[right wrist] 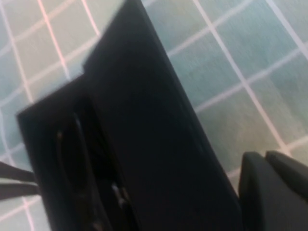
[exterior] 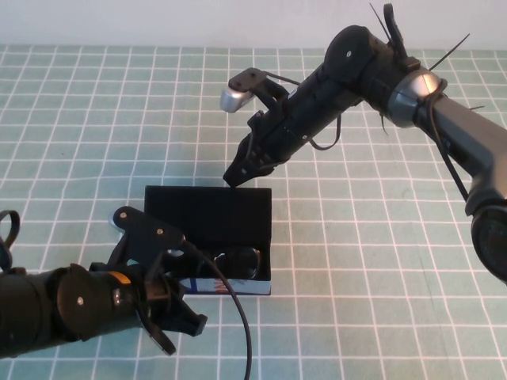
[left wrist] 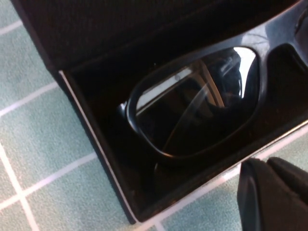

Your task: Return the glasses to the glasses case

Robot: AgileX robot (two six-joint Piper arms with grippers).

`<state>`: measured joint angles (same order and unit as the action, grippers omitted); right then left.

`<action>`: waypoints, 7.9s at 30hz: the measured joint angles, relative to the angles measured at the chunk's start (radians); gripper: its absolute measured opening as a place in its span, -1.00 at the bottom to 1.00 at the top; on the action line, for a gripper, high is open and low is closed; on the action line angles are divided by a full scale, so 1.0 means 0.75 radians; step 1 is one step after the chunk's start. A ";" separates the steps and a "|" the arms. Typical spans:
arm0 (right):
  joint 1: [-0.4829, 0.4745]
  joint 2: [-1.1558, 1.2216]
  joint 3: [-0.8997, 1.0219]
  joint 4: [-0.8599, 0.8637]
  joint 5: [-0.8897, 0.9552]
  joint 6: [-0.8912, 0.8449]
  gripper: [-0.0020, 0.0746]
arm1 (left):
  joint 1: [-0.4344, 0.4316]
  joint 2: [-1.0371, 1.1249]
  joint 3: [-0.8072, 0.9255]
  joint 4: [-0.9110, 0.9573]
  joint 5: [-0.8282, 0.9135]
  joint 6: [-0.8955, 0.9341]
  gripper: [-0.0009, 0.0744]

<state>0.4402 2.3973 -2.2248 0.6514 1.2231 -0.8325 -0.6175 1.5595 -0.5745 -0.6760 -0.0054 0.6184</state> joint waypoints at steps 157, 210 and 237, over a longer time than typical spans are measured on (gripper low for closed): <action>0.024 -2.790 2.554 -1.105 -1.124 1.326 -0.98 | 0.627 -2.094 0.802 1.051 0.534 -1.128 -0.98; -0.612 -3.206 2.998 -0.913 -1.152 1.055 -0.98 | 0.627 -2.094 0.802 1.051 0.535 -1.136 -0.98; -0.626 -3.209 2.998 -0.907 -1.155 1.050 -0.98 | 0.627 -2.094 0.802 1.051 0.535 -1.136 -0.98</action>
<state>-0.0290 -0.0095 0.0238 -0.0290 0.3569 -0.0450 -0.1471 -0.0109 0.0267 0.1126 0.3961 -0.2338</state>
